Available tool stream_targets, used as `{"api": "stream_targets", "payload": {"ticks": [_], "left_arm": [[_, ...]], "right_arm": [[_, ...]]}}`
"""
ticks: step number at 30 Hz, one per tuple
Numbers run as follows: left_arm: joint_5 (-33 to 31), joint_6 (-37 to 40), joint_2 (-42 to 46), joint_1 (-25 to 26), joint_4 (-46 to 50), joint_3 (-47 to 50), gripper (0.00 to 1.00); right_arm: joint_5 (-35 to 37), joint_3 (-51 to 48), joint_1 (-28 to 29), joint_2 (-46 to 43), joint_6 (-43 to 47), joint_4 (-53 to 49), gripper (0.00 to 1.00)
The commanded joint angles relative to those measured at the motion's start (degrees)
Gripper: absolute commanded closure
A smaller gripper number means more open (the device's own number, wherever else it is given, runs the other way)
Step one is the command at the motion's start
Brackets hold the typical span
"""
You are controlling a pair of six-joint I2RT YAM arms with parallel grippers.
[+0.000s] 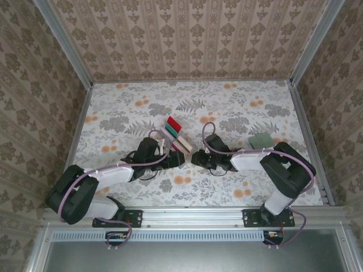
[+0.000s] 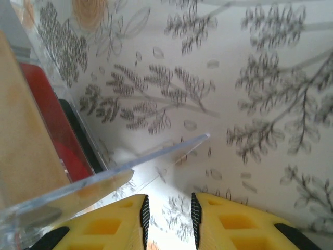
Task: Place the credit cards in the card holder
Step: Rotate the storage box at the center of the table, then move the card holder to the bottom-center of the table.
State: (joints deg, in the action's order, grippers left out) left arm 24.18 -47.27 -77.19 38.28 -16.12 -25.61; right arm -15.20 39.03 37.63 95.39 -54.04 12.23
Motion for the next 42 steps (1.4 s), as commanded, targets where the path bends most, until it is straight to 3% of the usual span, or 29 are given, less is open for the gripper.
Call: {"api": "stream_targets", "payload": {"ticks": [1,10,13,16,23,26,32,38,42], "left_arm": [[-1.90,-0.69,-1.45,0.38,-2.56,-2.59,0.01],[-5.07,-2.12,-5.48,-0.40,-4.61,-5.12,0.00],[-6.27,-2.04,-3.63,-0.49,-3.41,-3.96,0.00],[-7.12,-1.78,-0.47,-0.49,-1.70,-2.20,0.00],[-7.21,1.52,7.36,-0.46,3.50,-0.39,0.00],[-7.73,2.35,9.74,-0.40,4.86,-0.25,0.00],[-7.66,2.32,11.99,-0.14,5.47,-0.56,0.00],[-8.87,3.06,14.43,0.12,7.76,-0.86,0.00],[-9.22,3.23,15.63,0.04,8.69,-1.15,0.00]], "right_arm": [[1.41,3.89,-1.64,2.21,0.37,1.17,0.69],[-1.07,11.19,-6.18,6.53,4.29,-4.02,0.68],[0.07,11.77,-8.21,2.69,6.93,-9.89,0.66],[6.02,11.80,-10.93,-3.59,11.26,-19.67,0.64],[17.00,11.55,-27.87,-11.59,18.16,-32.47,0.61],[16.58,15.37,-36.44,-8.18,21.17,-35.20,0.61],[14.81,21.41,-45.67,0.97,24.32,-39.04,0.62],[5.71,22.00,-46.51,6.27,25.54,-41.83,0.65],[3.40,18.38,-43.92,4.02,24.01,-42.28,0.65]]}}
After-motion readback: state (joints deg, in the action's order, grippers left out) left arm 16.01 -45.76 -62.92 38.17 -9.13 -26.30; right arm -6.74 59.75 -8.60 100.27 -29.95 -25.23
